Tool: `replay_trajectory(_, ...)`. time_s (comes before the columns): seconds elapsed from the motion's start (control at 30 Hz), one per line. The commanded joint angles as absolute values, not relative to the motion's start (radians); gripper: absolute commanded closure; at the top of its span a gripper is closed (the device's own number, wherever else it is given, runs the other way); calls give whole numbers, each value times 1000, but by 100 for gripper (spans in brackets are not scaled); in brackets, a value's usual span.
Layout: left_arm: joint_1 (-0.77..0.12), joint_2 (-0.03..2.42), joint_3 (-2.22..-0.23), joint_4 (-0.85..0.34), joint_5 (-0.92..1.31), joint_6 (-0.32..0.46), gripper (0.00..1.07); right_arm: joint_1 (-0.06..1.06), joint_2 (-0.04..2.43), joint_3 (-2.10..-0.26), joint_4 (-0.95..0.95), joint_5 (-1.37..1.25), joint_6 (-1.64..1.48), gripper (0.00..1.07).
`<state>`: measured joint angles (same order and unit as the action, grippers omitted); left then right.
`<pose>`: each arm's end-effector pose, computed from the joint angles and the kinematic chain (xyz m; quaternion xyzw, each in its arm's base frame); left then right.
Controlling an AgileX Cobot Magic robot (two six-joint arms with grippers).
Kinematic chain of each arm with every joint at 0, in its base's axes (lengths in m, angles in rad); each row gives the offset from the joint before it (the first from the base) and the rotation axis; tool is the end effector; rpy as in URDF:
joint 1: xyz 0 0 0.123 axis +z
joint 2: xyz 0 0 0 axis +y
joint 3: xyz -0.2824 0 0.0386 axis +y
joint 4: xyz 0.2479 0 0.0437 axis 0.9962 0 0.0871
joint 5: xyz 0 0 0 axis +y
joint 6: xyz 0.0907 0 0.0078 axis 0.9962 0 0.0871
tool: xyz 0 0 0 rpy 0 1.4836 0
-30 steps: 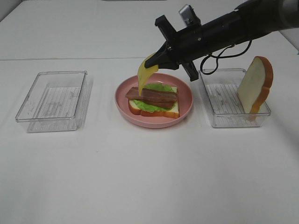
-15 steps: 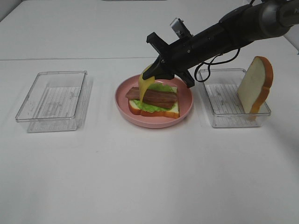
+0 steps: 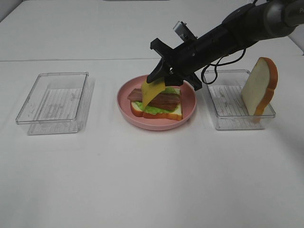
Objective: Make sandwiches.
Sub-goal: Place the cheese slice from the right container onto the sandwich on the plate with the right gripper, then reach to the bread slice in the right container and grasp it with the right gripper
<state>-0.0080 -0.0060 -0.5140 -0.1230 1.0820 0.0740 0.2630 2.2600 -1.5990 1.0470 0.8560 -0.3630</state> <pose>-0.0087 -0.0098 0.2798 0.0386 0.8511 -0.0442 0.5217 0.4318 0.1780 0.1375 0.0197 0.9144 0.3961 0.0809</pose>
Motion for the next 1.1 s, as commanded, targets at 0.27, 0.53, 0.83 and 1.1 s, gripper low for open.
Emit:
replay_trajectory(0.27,-13,-23,-515,-120,1076,77,6,262,2211,-1610,826,858,-280,39)
replay_trajectory(0.53,-13,-23,-515,-119,1076,77,6,262,2145,-1610,689,861,-226,37)
replay_trajectory(0.83,-13,-23,-515,-119,1076,77,6,262,2025,-1610,495,883,-115,16)
replay_trajectory(1.1,-13,-23,-515,-118,1076,77,6,260,1891,-1610,133,911,165,15)
